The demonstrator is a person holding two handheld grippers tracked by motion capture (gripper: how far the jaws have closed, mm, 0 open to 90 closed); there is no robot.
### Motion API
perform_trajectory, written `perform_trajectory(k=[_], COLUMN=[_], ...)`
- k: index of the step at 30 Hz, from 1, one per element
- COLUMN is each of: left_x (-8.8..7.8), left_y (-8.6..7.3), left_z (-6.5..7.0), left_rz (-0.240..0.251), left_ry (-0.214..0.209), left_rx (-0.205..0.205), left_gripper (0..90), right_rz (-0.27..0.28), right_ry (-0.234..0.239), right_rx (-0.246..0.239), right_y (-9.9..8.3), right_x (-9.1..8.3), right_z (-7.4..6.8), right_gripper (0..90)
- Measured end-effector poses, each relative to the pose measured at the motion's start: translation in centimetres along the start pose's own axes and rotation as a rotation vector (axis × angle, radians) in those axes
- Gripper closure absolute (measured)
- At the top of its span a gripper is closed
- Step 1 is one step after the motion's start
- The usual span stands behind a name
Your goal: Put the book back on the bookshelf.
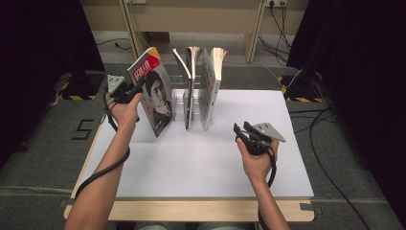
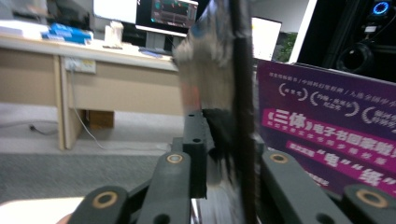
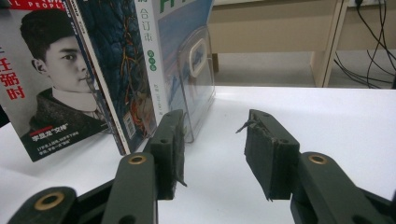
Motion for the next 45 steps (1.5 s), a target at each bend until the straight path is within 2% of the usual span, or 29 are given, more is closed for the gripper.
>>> perform_trajectory(k=[5,10,13,19,26,30,33,37,40,42,45], left_x=[0.1,0.4,0.6,0.3,0.2,0.4,0.5,0.7,0.9,1.3,1.7], left_y=[0.4,1.3,1.4,1.6,2.4,2.6,2.6,3.0,3.6,4.0,4.1], left_z=[0.0,-0.2,-0.2,0.3,0.9,1.0,1.0,1.4,1.7,1.5,1.2], left_rz=[-0.03,-0.04,-0.094,-0.095,-0.071,-0.05,-0.042,0.015,0.027,0.042,0.044], left_ry=[0.002,0.037,0.065,0.061,0.044,0.044,0.035,0.023,0.029,0.056,0.07], left_rx=[-0.047,-0.062,-0.074,-0.092,-0.05,0.006,0.01,0.024,0.025,0.027,0.024], left_gripper=[72.7,70.1,74.1,85.3,86.3,86.4,86.4,86.5,86.5,86.5,86.4], right_rz=[0.0,-0.007,-0.01,-0.018,-0.019,-0.02,-0.02,-0.022,-0.022,-0.022,-0.022], right_ry=[0.001,0.004,0.006,0.006,0.008,0.005,0.006,0.007,0.007,0.006,0.009], right_rx=[0.001,0.006,0.007,0.007,0.007,0.004,0.006,0.004,0.001,0.0,0.0], right_y=[0.1,0.0,0.0,0.0,-0.1,-0.1,-0.1,-0.2,-0.3,-0.3,-0.3], right_x=[-0.1,-0.1,0.0,0.1,0.1,0.1,0.2,0.2,0.2,0.3,0.3], right_z=[0.0,-0.1,-0.1,0.0,0.0,0.0,0.0,0.1,0.1,0.1,0.1], right_gripper=[57.0,56.8,56.7,56.6,56.5,56.5,56.5,56.5,56.6,56.5,56.5])
Point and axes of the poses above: each handheld gripper's, and its own axes: x roughly forward along the jaws, y roughly out of its top, z roughly to its right, the point moved 2 cm from there along x, roughly forward along the jaws, and after that the axes turned 10 degrees about -y, right-handed, at the moved point
